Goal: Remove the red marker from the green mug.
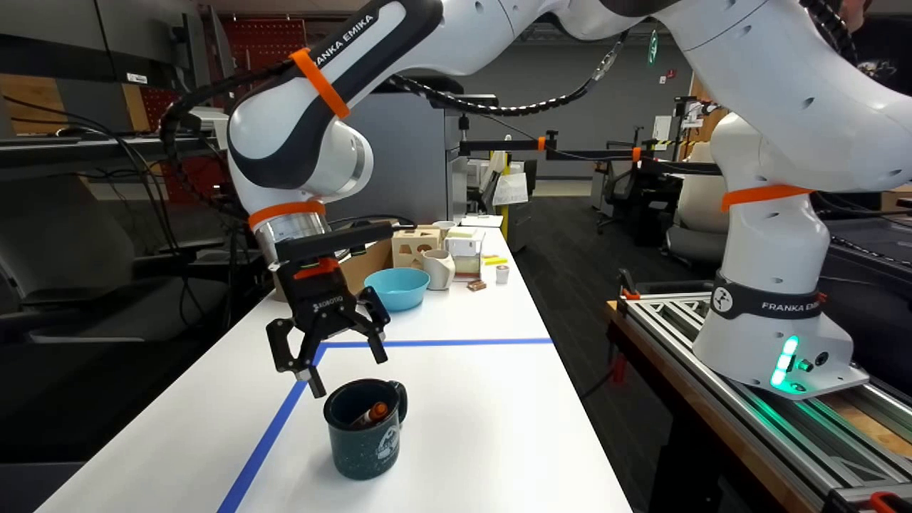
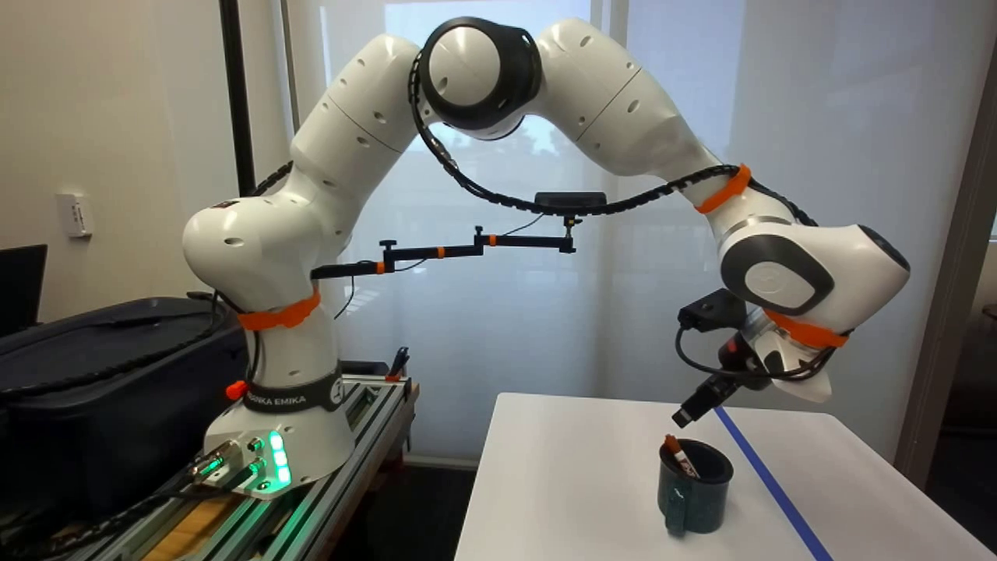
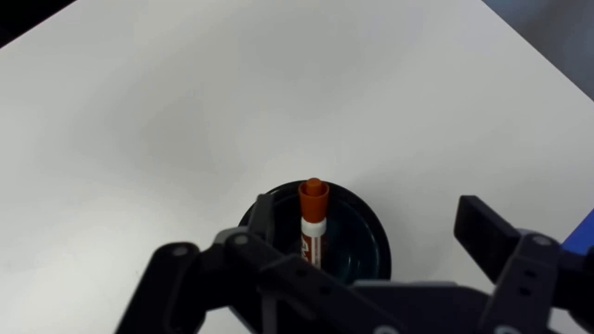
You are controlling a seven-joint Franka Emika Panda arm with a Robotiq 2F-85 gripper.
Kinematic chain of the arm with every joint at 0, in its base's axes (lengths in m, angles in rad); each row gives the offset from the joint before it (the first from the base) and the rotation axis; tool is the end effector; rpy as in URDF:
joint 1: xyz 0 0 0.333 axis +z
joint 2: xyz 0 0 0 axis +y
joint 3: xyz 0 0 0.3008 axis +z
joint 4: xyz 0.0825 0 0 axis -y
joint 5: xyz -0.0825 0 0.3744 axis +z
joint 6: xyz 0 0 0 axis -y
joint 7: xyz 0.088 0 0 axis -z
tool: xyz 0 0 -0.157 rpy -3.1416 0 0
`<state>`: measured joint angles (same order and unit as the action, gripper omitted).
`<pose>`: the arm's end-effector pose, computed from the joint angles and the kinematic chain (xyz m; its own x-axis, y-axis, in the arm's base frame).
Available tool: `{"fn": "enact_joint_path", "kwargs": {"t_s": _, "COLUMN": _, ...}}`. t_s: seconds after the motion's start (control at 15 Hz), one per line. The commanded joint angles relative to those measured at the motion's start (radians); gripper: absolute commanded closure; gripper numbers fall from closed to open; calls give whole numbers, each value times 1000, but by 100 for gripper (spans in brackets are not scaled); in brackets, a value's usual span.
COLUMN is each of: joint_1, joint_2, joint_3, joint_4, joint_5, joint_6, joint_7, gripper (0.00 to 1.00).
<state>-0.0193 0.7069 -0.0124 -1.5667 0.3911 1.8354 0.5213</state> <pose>0.6176 0.0298 0.1566 0.6354 -0.5696 -0.5214 -0.6796 -0.7331 -0.0274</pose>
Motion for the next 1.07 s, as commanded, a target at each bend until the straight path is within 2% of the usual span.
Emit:
{"fn": "enact_joint_path", "kwargs": {"t_s": 0.0, "joint_1": -21, "joint_2": 86, "joint_3": -1, "joint_4": 122, "joint_5": 22, "joint_6": -102, "joint_7": -1, "gripper": 0}}
{"fn": "enact_joint_path", "kwargs": {"t_s": 0.4, "joint_1": -49, "joint_2": 195, "joint_3": -13, "joint_4": 245, "joint_5": 17, "joint_6": -165, "joint_7": -2, "gripper": 0}}
{"fn": "enact_joint_path", "kwargs": {"t_s": 0.87, "joint_1": -66, "joint_2": 277, "joint_3": 3, "joint_4": 322, "joint_5": 25, "joint_6": -144, "joint_7": -26, "gripper": 0}}
{"fn": "enact_joint_path", "kwargs": {"t_s": 0.93, "joint_1": -66, "joint_2": 283, "joint_3": 6, "joint_4": 328, "joint_5": 27, "joint_6": -143, "joint_7": -27, "gripper": 23}}
{"fn": "enact_joint_path", "kwargs": {"t_s": 1.0, "joint_1": -65, "joint_2": 285, "joint_3": 8, "joint_4": 331, "joint_5": 29, "joint_6": -141, "joint_7": -28, "gripper": 25}}
